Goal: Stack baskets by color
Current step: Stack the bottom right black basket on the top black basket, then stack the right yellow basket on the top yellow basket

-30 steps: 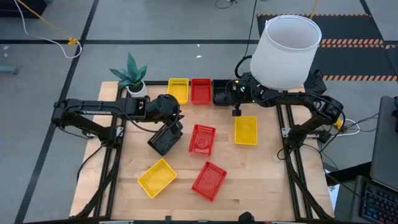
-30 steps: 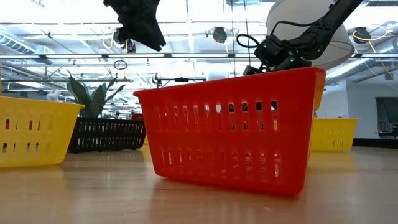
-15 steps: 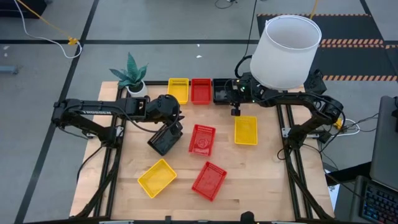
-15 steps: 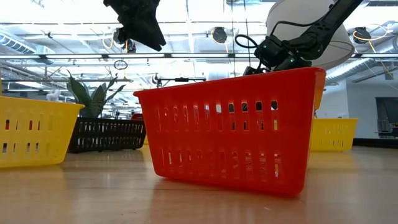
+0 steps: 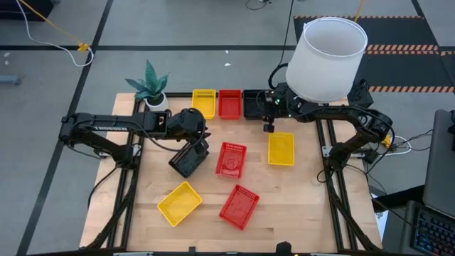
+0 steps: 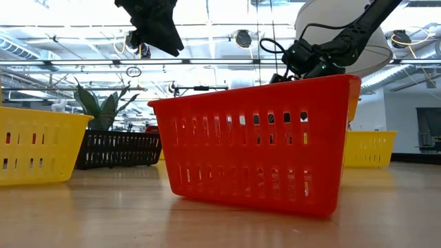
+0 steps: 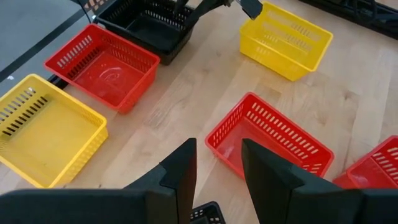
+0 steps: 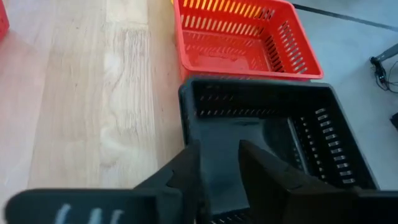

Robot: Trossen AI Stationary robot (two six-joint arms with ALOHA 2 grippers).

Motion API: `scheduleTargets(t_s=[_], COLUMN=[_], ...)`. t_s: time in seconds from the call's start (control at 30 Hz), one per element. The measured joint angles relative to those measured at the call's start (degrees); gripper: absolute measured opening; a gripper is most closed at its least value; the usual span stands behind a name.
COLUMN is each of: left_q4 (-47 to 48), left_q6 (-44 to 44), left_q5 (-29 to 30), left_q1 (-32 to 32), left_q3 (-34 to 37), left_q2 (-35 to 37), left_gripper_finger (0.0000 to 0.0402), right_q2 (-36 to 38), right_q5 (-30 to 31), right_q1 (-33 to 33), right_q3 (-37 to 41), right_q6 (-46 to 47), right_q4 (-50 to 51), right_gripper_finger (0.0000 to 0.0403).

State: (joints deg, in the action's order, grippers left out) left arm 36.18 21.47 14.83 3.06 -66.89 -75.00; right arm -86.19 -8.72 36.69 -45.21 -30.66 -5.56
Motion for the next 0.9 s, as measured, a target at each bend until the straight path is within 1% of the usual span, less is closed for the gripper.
scheduleTargets(t_s=[0.13,0.23,0.37,0.53,0.7,0.77,0.9], left_q4=[0.0,0.03,0.13,0.16,0.4,0.74,1.44], left_q6=[0.7,1.65,2.22,2.77,2.45,2.52,3.1], left_q5=[-0.11,-1.99,-2.78,-2.79,-2.85,-2.84,-2.89], left_q1=[-0.56,-0.84,-1.53,-2.07,-2.19,-2.35,-3.24], left_q3=[0.0,0.0,0.0,0.0,0.0,0.0,0.0], left_q2=[0.0,0.02,0.02,0.02,0.02,0.02,0.02], left_gripper_finger=[0.0127,0.0127,0.0127,0.0127,0.0127,0.0127,0.0127], right_q2=[1.06,3.75,9.08,15.94,22.47,24.98,29.57], right_q5=[-0.13,0.04,2.69,2.74,3.39,4.55,4.36], right_q1=[-0.05,-0.43,-1.7,-4.85,-9.7,-12.09,-16.55], right_q3=[0.0,0.0,0.0,-0.02,-0.02,-0.02,-0.02], right_q6=[2.08,5.37,12.67,19.31,24.55,28.47,37.52], right_q4=[-0.48,-1.72,-0.6,3.86,7.37,8.5,10.69], right_gripper_finger=[0.0141,0.0152,0.015,0.0147,0.0146,0.0146,0.0146])
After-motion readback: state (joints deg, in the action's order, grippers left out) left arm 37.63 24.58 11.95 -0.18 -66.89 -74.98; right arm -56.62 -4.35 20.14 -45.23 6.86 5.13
